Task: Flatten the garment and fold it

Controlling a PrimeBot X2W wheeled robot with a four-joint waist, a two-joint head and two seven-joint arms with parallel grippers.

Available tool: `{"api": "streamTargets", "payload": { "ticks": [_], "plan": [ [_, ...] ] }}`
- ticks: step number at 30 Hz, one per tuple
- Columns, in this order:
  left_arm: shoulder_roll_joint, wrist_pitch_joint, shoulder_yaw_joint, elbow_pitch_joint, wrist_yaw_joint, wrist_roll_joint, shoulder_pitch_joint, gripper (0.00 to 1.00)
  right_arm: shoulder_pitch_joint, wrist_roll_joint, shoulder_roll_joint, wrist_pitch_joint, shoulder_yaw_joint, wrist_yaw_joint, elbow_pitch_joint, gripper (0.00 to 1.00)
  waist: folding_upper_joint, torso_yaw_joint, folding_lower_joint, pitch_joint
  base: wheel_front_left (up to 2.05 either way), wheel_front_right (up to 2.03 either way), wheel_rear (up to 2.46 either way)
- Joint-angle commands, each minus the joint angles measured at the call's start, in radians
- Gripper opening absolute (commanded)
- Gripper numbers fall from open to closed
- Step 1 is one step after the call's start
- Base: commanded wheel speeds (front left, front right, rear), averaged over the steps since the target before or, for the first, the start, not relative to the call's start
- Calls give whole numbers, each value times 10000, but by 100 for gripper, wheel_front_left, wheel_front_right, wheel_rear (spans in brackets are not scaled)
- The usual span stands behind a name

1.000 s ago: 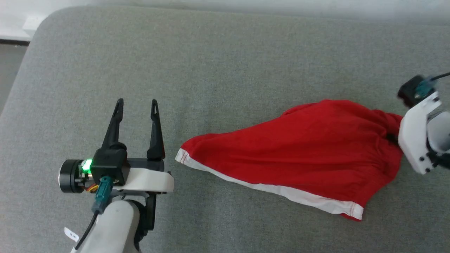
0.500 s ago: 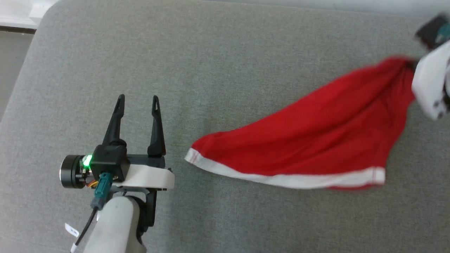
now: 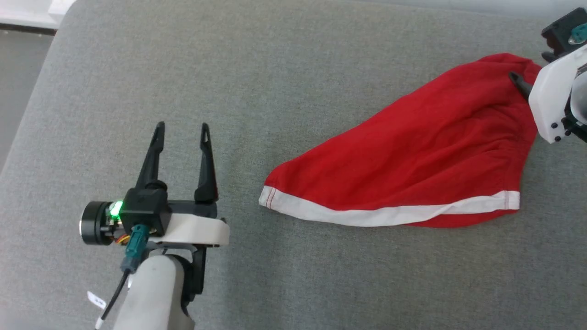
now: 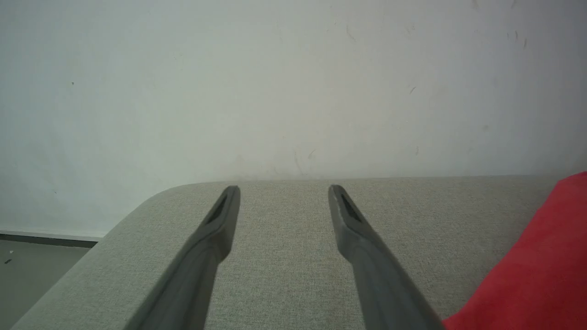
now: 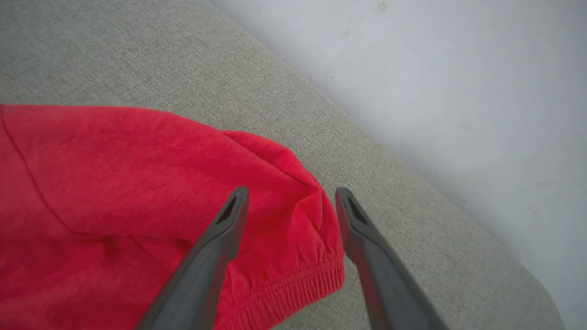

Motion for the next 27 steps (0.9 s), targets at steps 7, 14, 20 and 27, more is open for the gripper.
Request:
{"api": "streamTargets", "payload": {
  "ticks": [7,14,20,27],
  "plan": [
    [132,-47,310,-12,191,436,530,100,-299,317,-570,-797,574,-23,-1264,100,-1,-759,0,-830,0,0,0],
    [178,-47,325,58,214,456,849,100,-138,1962,-2110,1247,1605,-23,-4506,100,-1,-1029,0,-1185,0,0,0],
    [183,-47,291,106,191,478,915,100,467,3871,-3016,3140,1987,-23,-6455,100,-1,-1078,0,-1241,0,0,0],
    [94,-47,145,181,130,441,782,100,1405,4722,-3049,3772,2116,-23,-6578,100,-1,-887,0,-1030,0,0,0]
  ]
}}
